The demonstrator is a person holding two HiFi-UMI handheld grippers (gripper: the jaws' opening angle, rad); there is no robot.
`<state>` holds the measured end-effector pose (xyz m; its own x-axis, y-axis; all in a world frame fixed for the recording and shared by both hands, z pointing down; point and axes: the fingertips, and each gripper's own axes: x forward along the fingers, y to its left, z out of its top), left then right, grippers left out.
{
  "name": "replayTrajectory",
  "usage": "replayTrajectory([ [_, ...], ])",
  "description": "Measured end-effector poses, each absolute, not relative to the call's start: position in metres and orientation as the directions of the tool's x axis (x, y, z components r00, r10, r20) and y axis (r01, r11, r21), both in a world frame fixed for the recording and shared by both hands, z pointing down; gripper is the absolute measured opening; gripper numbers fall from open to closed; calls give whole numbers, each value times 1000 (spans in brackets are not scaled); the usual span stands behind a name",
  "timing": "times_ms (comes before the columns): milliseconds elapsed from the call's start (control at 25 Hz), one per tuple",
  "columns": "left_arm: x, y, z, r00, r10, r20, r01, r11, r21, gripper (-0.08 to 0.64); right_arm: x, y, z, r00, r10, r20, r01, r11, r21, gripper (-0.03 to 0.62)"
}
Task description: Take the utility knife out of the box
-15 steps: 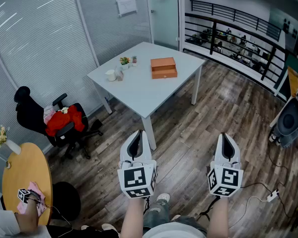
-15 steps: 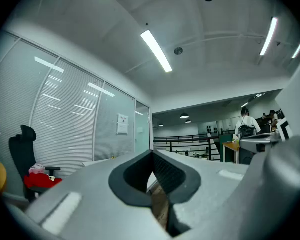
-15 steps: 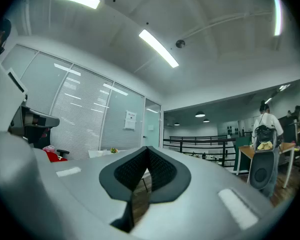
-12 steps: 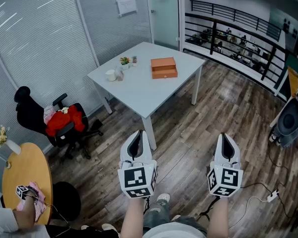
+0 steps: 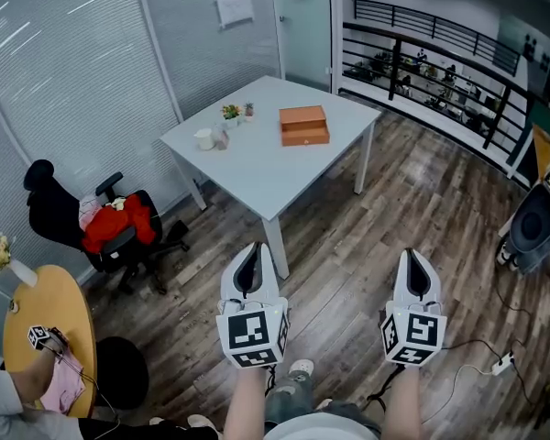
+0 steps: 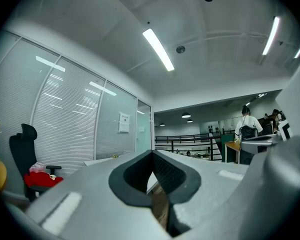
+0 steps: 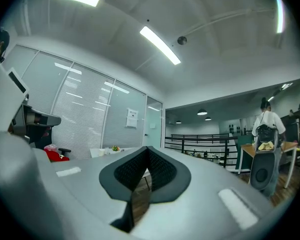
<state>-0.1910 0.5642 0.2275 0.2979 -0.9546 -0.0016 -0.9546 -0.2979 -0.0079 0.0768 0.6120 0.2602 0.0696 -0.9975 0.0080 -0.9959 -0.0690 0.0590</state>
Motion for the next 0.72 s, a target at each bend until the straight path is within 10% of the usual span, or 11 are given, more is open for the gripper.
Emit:
replayTrajectory([
  [400,-203,508,231,294,-956,-2,-955,-294,-24,0,62,561,266,67,-998,0,-996,-66,60,32],
  [720,-223,448,235,302,-953,-5,-953,-301,-15,195,55,513,269,106,-994,-8,-994,-106,23,37],
])
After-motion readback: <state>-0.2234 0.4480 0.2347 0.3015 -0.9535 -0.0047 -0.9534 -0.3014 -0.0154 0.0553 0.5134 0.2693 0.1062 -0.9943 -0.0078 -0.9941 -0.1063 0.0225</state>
